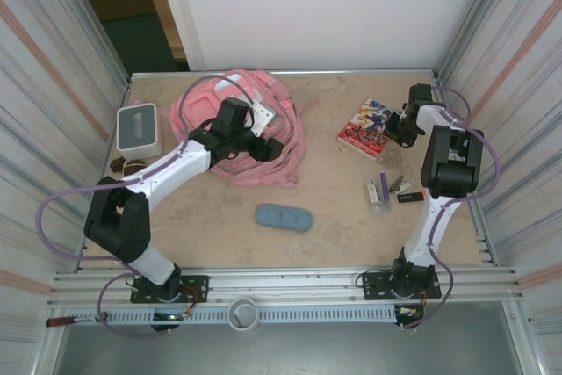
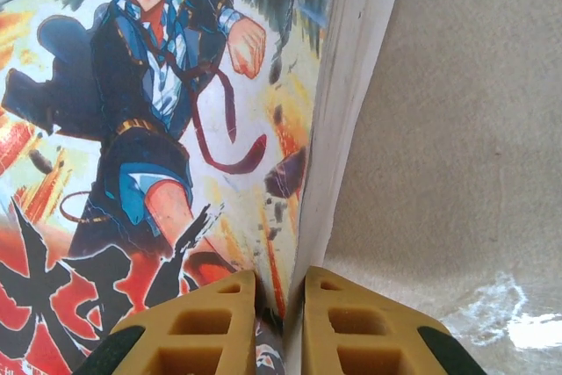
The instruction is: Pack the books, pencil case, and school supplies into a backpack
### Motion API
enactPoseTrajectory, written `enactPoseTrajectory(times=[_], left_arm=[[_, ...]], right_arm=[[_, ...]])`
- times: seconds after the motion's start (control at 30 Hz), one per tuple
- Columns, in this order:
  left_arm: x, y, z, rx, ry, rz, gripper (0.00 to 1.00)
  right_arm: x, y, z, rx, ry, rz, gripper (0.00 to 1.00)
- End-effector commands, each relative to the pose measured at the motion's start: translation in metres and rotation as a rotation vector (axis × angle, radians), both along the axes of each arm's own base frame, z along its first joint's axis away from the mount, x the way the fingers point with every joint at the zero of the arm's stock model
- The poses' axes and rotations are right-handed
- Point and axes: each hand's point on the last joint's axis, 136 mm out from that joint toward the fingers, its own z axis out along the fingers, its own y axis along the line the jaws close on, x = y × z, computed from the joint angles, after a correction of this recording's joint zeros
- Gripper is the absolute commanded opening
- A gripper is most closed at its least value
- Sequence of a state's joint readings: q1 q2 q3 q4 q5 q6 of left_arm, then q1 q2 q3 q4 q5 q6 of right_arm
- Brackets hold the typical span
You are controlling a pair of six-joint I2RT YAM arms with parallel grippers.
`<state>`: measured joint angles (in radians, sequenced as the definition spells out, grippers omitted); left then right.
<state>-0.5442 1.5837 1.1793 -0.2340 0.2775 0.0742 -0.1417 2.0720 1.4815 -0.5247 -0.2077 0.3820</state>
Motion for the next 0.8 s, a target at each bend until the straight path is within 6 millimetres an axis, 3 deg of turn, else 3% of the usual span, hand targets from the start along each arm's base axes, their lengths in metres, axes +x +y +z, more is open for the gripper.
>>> enactPoseTrajectory(times=[0.0,0.2,0.3,0.53,0.77], left_arm=[[-0.007,-0.002,0.004,0.01,-0.008,-0.012,0.72],[-0.012,-0.019,0.007,0.021,-0.011,-0.046,0.72],[-0.015,-0.03,0.004,0.028,0.001,-0.057,0.72],[-0.029,-0.068,-0.006,0.006,0.072,-0.069,0.71],[-0.061,-0.093,-0.053,0.033,0.229,0.014,0.69]], right_arm=[[-0.036,0.032,-0.014,-0.006,0.118,0.116,0.01],[-0.071,0.09,-0.005,0.016,0.145,0.268,0.0],[-0.094,0.109,-0.001,0.003,0.172,0.329,0.0],[-0.122,0.131,0.016,0.043,0.172,0.39,0.0],[-0.152,0.132,0.018,0.027,0.229,0.444,0.0]])
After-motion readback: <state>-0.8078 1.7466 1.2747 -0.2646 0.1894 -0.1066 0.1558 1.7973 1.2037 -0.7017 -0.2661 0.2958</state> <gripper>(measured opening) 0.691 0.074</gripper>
